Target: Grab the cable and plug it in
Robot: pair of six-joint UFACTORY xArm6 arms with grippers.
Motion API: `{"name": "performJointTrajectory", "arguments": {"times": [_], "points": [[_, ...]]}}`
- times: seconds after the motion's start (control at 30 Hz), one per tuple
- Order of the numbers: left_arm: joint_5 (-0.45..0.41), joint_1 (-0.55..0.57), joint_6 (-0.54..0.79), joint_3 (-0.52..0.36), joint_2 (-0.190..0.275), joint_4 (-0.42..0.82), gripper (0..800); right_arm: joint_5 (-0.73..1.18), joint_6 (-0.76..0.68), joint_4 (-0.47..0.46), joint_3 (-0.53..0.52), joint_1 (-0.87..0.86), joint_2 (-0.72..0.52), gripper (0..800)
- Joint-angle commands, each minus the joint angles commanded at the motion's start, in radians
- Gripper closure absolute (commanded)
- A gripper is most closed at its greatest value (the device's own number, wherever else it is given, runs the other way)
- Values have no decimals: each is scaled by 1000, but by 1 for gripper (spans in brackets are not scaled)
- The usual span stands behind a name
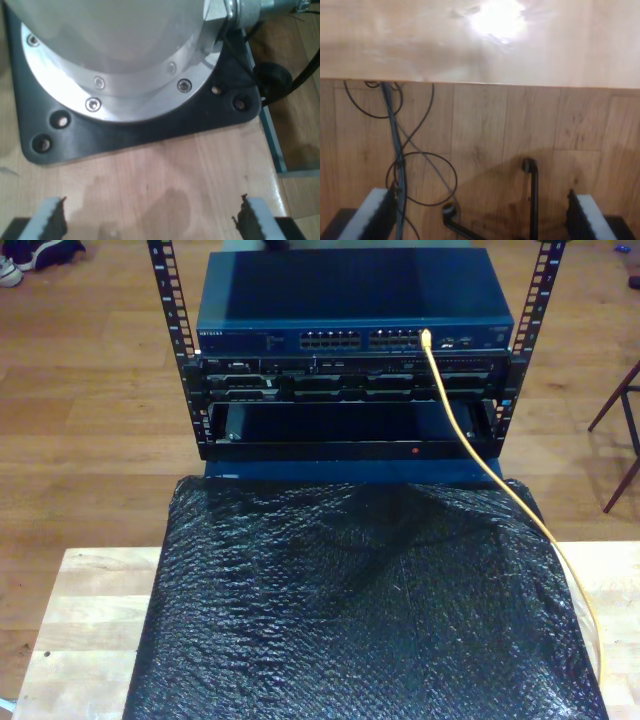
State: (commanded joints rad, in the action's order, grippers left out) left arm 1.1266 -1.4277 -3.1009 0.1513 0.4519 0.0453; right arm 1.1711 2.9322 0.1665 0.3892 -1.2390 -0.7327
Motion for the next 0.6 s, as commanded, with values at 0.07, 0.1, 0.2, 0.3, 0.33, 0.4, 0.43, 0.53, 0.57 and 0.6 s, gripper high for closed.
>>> {"name": "performJointTrajectory", "arguments": {"times": [0.07, 0.1, 0.2, 0.3, 0.33, 0.4, 0.43, 0.53, 0.57, 0.6], "points": [[0, 0, 0, 0, 0, 0, 1, 0, 43, 0, -18, -34, -11, 2], [0, 0, 0, 0, 0, 0, 1, 0, 66, 0, -29, -51, -17, 1], [0, 0, 0, 0, 0, 0, 2, -2, 132, -8, -60, -107, -31, 1], [0, 0, 0, 0, 0, 0, 1, -3, 173, -11, -92, -152, -38, 1], [0, 0, 0, 0, 0, 0, 1, -5, 178, -11, -104, -160, -40, 1], [0, 0, 0, 0, 0, 0, 2, -5, 181, -11, -124, -163, -38, 1], [0, 0, 0, 0, 0, 0, 1, -6, 181, -12, -133, -163, -38, 2], [0, 0, 0, 0, 0, 0, 1, -11, 184, -14, -158, -166, -37, 1], [0, 0, 0, 0, 0, 0, 2, -12, 187, -14, -164, -167, -35, 1], [0, 0, 0, 0, 0, 0, 1, -15, 192, -14, -170, -169, -35, 1]]}}
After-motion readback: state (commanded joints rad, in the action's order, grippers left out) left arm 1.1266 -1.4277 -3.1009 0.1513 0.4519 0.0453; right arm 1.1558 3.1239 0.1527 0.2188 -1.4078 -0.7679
